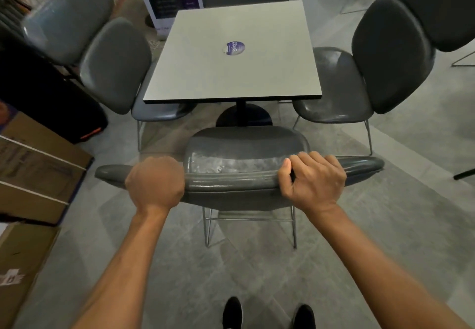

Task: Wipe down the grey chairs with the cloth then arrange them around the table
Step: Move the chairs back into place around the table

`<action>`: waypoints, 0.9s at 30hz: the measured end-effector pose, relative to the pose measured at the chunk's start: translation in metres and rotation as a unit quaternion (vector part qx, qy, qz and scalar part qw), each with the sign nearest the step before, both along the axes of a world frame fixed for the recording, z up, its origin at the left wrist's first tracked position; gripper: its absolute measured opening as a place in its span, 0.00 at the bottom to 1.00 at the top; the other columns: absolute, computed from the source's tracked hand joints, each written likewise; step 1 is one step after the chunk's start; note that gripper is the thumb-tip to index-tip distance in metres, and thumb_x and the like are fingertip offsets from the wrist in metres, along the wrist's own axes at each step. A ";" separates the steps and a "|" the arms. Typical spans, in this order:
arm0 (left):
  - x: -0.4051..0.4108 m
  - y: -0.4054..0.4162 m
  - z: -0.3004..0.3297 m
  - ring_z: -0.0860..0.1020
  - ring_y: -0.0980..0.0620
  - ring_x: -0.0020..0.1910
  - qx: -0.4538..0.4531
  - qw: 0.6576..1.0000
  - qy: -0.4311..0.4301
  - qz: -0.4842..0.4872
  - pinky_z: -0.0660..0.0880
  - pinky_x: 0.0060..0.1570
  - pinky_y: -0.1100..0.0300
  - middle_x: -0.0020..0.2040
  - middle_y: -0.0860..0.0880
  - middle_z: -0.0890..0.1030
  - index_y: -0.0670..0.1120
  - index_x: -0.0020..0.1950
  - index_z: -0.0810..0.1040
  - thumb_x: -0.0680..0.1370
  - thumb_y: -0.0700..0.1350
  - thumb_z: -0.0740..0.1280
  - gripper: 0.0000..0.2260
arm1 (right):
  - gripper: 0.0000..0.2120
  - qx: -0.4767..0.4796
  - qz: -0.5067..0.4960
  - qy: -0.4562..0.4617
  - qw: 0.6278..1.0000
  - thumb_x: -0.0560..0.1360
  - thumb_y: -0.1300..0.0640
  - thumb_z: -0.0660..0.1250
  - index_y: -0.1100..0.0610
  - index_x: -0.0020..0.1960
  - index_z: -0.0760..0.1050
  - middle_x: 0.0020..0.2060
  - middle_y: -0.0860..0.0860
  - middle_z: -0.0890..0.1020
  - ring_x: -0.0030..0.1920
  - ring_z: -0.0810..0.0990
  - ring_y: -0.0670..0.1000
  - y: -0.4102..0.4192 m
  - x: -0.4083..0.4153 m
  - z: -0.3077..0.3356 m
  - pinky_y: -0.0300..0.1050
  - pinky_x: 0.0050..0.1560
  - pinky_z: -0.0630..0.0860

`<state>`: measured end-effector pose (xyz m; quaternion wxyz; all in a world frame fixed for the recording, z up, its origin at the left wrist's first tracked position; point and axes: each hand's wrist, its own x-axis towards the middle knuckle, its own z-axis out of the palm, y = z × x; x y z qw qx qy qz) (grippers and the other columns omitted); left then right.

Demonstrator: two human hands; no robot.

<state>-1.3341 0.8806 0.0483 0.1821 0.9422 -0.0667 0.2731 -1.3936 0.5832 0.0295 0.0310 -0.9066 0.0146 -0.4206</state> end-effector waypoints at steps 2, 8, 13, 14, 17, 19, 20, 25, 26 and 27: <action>-0.004 -0.001 0.003 0.66 0.49 0.26 0.004 1.000 0.013 -0.001 0.62 0.34 0.57 0.27 0.50 0.68 0.47 0.29 0.69 0.79 0.48 0.58 0.18 | 0.21 0.005 -0.008 0.004 1.000 0.80 0.52 0.57 0.54 0.29 0.72 0.26 0.50 0.76 0.27 0.72 0.53 0.002 -0.003 0.002 0.49 0.32 0.64; -0.020 0.008 0.008 0.69 0.48 0.29 -0.004 0.999 0.047 -0.010 0.72 0.36 0.50 0.27 0.51 0.70 0.44 0.29 0.74 0.80 0.49 0.59 0.21 | 0.23 0.005 -0.016 0.033 0.999 0.82 0.51 0.55 0.54 0.30 0.74 0.27 0.50 0.78 0.28 0.73 0.53 0.009 -0.016 0.007 0.49 0.33 0.65; -0.024 0.012 0.005 0.71 0.48 0.30 -0.007 0.998 0.055 -0.017 0.73 0.38 0.49 0.27 0.50 0.73 0.45 0.29 0.74 0.80 0.49 0.62 0.19 | 0.21 0.005 -0.020 0.058 0.998 0.80 0.52 0.58 0.55 0.29 0.73 0.27 0.52 0.78 0.28 0.75 0.54 0.010 -0.017 0.006 0.49 0.34 0.68; -0.022 0.013 0.004 0.71 0.47 0.30 -0.005 0.998 0.059 -0.018 0.73 0.38 0.48 0.27 0.50 0.72 0.45 0.29 0.73 0.80 0.49 0.62 0.20 | 0.21 0.002 -0.022 0.053 0.998 0.80 0.52 0.59 0.55 0.29 0.73 0.27 0.52 0.78 0.28 0.75 0.54 0.009 -0.014 0.006 0.49 0.33 0.68; -0.015 0.012 0.004 0.71 0.48 0.30 -0.009 0.998 0.066 -0.018 0.73 0.39 0.48 0.28 0.51 0.71 0.47 0.29 0.72 0.81 0.50 0.61 0.20 | 0.21 0.005 -0.017 0.054 0.998 0.79 0.53 0.58 0.54 0.28 0.71 0.26 0.52 0.77 0.28 0.74 0.54 0.005 -0.003 0.008 0.48 0.32 0.67; -0.012 0.009 0.002 0.70 0.50 0.30 -0.013 0.998 0.061 -0.022 0.72 0.39 0.50 0.28 0.52 0.70 0.48 0.29 0.71 0.81 0.50 0.61 0.20 | 0.21 0.010 -0.009 0.047 0.999 0.79 0.52 0.57 0.54 0.28 0.71 0.26 0.51 0.77 0.27 0.73 0.54 0.002 0.000 0.006 0.48 0.32 0.66; -0.011 0.009 0.001 0.69 0.51 0.29 -0.017 0.998 0.058 -0.024 0.71 0.39 0.51 0.27 0.53 0.70 0.49 0.29 0.70 0.81 0.50 0.61 0.19 | 0.21 0.011 -0.006 0.045 0.999 0.79 0.52 0.57 0.54 0.29 0.71 0.26 0.51 0.76 0.27 0.72 0.53 0.000 0.001 0.005 0.48 0.32 0.66; -0.002 0.006 0.005 0.68 0.50 0.29 0.015 0.998 0.053 -0.022 0.68 0.37 0.53 0.27 0.54 0.68 0.49 0.29 0.68 0.80 0.50 0.62 0.19 | 0.19 0.007 -0.008 0.039 0.999 0.78 0.53 0.57 0.54 0.29 0.71 0.26 0.51 0.76 0.28 0.73 0.53 0.000 0.006 0.005 0.48 0.32 0.66; -0.001 0.007 0.008 0.69 0.50 0.30 0.033 0.997 0.063 -0.028 0.69 0.38 0.53 0.27 0.54 0.68 0.49 0.29 0.68 0.81 0.52 0.61 0.20 | 0.19 0.007 -0.010 0.039 0.999 0.78 0.53 0.57 0.54 0.29 0.71 0.26 0.51 0.76 0.28 0.73 0.53 0.000 0.004 0.004 0.48 0.32 0.66; 0.000 0.008 0.011 0.70 0.49 0.31 0.051 0.995 0.077 -0.033 0.70 0.39 0.52 0.28 0.54 0.68 0.49 0.30 0.68 0.81 0.54 0.60 0.20 | 0.19 0.007 -0.013 0.042 0.999 0.78 0.52 0.57 0.54 0.29 0.72 0.26 0.51 0.77 0.28 0.73 0.53 0.000 0.004 0.005 0.48 0.33 0.66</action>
